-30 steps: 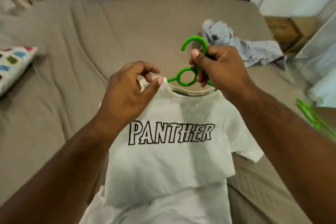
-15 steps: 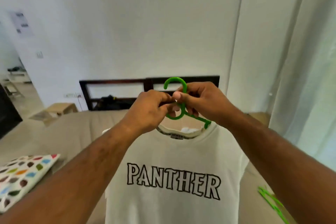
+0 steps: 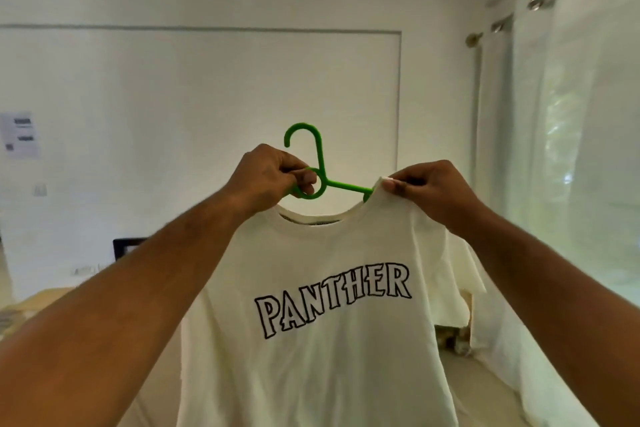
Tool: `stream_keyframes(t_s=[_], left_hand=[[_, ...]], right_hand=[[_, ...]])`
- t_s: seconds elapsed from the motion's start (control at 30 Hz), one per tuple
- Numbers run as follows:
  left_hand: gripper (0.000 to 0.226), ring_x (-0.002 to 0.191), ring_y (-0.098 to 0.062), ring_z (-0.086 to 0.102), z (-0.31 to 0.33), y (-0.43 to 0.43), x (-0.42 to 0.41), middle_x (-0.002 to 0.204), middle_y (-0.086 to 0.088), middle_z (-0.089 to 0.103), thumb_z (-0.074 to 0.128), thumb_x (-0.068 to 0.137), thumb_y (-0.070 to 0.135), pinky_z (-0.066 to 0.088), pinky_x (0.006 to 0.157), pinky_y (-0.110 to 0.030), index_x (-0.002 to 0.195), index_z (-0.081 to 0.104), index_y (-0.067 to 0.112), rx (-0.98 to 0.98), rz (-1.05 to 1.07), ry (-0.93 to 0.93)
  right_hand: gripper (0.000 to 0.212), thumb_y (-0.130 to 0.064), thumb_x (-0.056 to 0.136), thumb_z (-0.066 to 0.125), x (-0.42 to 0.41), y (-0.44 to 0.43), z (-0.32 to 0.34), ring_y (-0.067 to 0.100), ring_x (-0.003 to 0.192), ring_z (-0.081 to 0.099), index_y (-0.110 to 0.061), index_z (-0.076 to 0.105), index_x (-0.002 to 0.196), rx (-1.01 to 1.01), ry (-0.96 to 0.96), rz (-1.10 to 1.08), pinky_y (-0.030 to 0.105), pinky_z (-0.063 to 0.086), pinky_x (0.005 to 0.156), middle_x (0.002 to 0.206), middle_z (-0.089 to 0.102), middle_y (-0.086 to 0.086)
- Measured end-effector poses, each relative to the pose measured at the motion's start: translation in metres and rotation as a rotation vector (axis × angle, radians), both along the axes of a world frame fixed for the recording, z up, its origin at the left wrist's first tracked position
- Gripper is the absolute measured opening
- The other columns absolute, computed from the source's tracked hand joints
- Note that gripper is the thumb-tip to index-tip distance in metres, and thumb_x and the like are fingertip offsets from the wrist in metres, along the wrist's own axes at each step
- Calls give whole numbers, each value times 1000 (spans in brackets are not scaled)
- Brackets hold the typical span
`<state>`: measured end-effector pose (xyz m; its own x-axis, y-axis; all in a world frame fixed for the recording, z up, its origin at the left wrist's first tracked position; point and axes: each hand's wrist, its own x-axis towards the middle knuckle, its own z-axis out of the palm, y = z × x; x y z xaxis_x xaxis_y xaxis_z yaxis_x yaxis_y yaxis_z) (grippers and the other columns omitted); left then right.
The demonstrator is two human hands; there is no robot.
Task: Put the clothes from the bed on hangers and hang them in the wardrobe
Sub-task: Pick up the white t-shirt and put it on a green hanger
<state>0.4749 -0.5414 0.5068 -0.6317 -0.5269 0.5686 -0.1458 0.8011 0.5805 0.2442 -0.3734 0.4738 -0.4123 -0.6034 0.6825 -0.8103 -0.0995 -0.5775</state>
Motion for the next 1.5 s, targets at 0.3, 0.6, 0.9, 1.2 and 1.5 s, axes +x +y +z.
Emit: stream_keyframes(t_s=[0.3, 0.6, 0.9, 1.2, 1.5], left_hand=[[13, 81, 2, 71, 36, 13, 38, 74, 11, 76, 78, 86, 29, 48, 79, -13, 95, 81, 20, -117, -120, 71], [16, 75, 5, 70, 39, 21, 67, 71, 16, 74, 74, 90, 23, 52, 78, -13, 104, 78, 18, -274, -202, 18], [12, 77, 3, 70, 25, 1, 84, 74, 16, 74, 74, 90, 24, 56, 81, -21, 101, 80, 21, -314, -218, -31], [21, 79, 3, 66, 32, -11, 84, 76, 18, 69, 74, 89, 33, 48, 74, -13, 105, 78, 20, -325, -190, 65], [14, 78, 4, 68, 20, 2, 42, 76, 17, 72, 71, 92, 30, 49, 75, -13, 101, 79, 21, -286, -268, 140]], right_hand=[[38, -43, 89, 69, 63, 25, 71, 19, 83, 67, -7, 77, 94, 136, -158, 183, 35, 54, 79, 92, 78, 6], [30, -29, 88, 73, 118, -24, 91, 22, 98, 71, -8, 76, 110, 1055, -118, 194, 37, 57, 88, 106, 76, 9], [6, -13, 86, 78, 145, -43, 75, 18, 91, 74, -14, 78, 93, 1037, -4, 134, 29, 60, 80, 96, 77, 5], [28, -26, 103, 52, 145, -29, 93, 17, 103, 72, -13, 75, 113, 765, -112, 212, 32, 58, 89, 110, 76, 5], [29, -42, 90, 70, 132, 13, 89, 18, 96, 74, -20, 78, 107, 759, 4, -7, 31, 59, 88, 100, 78, -2]])
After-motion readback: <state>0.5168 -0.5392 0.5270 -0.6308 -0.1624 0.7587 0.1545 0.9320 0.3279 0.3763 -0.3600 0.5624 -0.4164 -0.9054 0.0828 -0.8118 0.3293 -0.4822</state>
